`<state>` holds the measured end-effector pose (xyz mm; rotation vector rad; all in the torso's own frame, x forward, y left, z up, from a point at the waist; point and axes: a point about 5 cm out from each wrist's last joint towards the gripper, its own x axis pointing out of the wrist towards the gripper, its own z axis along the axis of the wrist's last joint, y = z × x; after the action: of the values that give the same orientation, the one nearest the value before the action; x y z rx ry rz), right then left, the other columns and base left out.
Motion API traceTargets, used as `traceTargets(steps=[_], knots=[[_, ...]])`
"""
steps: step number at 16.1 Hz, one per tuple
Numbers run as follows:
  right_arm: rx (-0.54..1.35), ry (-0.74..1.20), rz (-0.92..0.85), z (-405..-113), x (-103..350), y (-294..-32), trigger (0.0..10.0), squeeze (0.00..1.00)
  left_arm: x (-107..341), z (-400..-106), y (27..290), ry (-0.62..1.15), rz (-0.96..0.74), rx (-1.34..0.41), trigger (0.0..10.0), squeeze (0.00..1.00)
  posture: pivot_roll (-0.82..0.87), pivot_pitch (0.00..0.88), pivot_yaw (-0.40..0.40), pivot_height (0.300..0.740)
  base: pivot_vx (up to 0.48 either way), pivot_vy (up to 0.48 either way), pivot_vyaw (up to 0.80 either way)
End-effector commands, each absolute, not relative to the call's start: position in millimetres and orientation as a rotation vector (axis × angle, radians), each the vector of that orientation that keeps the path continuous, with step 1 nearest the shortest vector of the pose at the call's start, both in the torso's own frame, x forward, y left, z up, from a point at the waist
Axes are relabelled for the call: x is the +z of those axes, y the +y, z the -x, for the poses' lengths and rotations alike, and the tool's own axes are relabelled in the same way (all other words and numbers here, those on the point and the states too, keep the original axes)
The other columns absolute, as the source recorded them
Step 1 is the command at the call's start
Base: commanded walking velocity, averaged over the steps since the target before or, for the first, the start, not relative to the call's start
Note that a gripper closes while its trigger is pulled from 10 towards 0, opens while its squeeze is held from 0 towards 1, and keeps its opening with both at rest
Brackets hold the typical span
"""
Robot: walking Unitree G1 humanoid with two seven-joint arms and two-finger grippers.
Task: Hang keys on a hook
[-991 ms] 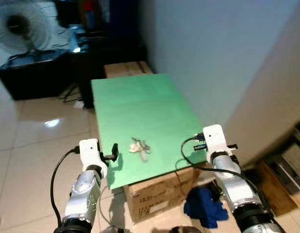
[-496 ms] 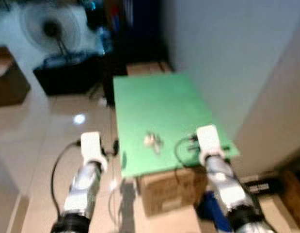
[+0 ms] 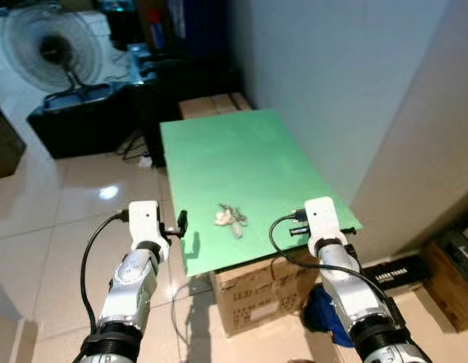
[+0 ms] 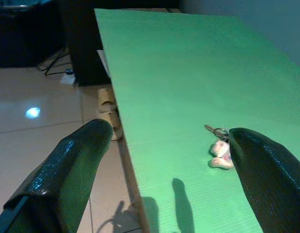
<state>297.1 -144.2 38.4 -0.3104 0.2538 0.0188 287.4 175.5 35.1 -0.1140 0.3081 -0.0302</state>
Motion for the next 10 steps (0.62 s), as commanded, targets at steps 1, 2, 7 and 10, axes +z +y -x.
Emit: traceTargets(steps=[1, 2, 7, 10], knots=[[0.014, 0.229, 0.292, -299.7, 43.4, -144.2, 0.0, 0.0, 39.2, -290.6, 177.9, 0.292, 0.133, -0.017, 10.0, 0.0, -0.2, 0.0, 0.08, 0.74, 0.0, 0.0, 0.0], [0.014, 0.231, 0.292, -298.6, 42.5, -145.1, 0.0, 0.0, 40.2, -291.8, 178.2, 0.288, 0.137, -0.015, 10.0, 0.0, -0.2, 0.0, 0.08, 0.74, 0.0, 0.0, 0.0], [0.012, 0.235, 0.296, -298.5, 42.0, -147.3, 0.0, 0.0, 40.3, -292.1, 175.8, 0.291, 0.124, -0.024, 10.0, 0.0, -0.2, 0.0, 0.084, 0.74, 0.0, 0.0, 0.16], [0.008, 0.241, 0.293, -299.2, 41.4, -148.8, 0.0, 0.0, 39.6, -292.3, 172.9, 0.293, 0.119, -0.032, 10.0, 0.0, -0.2, 0.0, 0.082, 0.74, 0.0, 0.0, 0.8]])
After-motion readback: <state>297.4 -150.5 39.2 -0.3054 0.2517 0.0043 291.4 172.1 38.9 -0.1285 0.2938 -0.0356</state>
